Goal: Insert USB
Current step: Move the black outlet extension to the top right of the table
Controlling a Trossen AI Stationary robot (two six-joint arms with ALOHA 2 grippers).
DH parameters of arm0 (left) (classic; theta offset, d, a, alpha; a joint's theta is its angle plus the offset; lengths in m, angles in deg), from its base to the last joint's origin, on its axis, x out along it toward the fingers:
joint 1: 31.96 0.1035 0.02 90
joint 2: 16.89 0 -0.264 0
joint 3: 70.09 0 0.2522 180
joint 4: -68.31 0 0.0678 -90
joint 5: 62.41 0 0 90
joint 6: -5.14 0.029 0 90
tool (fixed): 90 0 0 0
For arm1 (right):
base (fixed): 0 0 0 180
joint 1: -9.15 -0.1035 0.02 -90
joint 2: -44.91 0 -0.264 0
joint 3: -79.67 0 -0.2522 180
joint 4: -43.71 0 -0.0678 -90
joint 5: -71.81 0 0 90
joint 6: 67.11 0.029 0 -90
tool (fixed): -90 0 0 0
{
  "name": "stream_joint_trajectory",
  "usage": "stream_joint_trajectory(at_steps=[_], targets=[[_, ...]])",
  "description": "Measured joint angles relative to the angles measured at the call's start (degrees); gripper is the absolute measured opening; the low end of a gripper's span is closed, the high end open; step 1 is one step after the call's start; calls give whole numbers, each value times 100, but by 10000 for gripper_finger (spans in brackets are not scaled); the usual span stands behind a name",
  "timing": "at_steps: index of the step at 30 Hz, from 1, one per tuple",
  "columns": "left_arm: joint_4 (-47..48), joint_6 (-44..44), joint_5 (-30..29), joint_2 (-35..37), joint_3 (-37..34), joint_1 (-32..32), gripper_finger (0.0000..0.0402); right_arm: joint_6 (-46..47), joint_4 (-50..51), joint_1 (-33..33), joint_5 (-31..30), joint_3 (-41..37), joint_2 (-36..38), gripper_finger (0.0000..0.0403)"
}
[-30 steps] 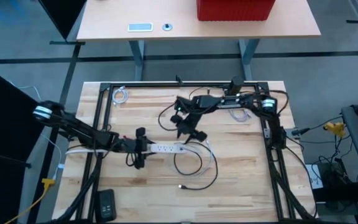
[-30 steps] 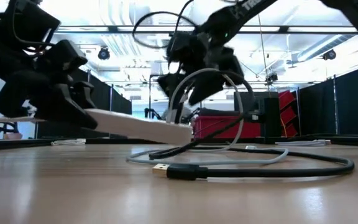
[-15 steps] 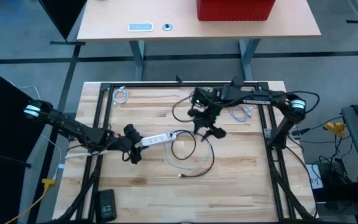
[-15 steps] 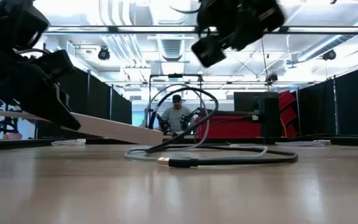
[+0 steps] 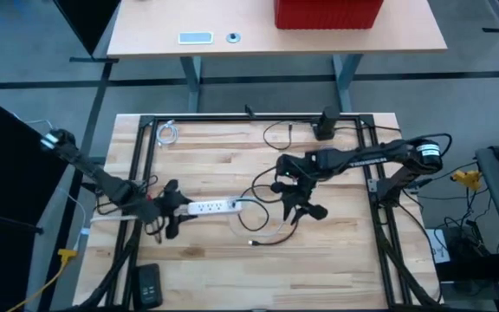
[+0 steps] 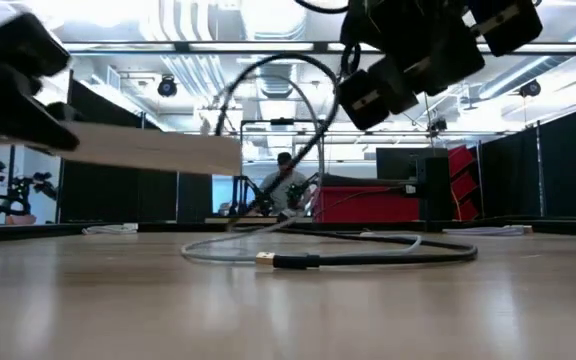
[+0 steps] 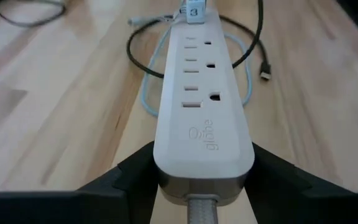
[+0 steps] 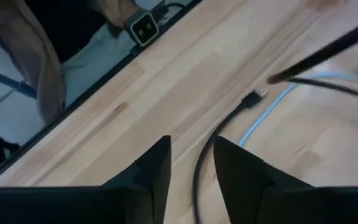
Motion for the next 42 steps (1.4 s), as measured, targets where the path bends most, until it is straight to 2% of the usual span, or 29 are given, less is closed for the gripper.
stream_joint_trajectory(at_steps=[4, 10, 13, 18, 22, 25, 32, 35, 38, 42], targets=[[773, -261, -463, 642, 2, -427, 192, 238, -222, -51, -2, -105, 8, 86], [1774, -895, -618, 1607, -185, -490, 192, 311, -514, -202, -2, -110, 21, 72], [1863, -1080, -608, 1967, -387, -492, 192, 363, -487, -313, -2, -110, 21, 66], [1886, -1073, -567, 2022, -387, -503, 192, 516, -480, -448, -4, -141, 8, 56], [1895, -1517, -263, 1767, -387, -503, 192, 536, -480, -525, -15, -143, 8, 52], [1899, -1829, -304, 1415, -385, -495, 192, 547, -506, -538, -87, -143, 8, 54], [1826, -2060, -423, 117, -387, -495, 192, 703, -913, -536, -161, -143, 8, 62], [1820, -2260, -46, -452, -387, -492, 192, 750, -937, -534, -159, -143, 8, 58], [1841, -2812, 347, -901, -387, -495, 192, 759, -940, -534, -160, -143, 8, 53], [1817, -3311, 515, -1266, -351, -495, 192, 750, -975, -534, -160, -143, 8, 48]])
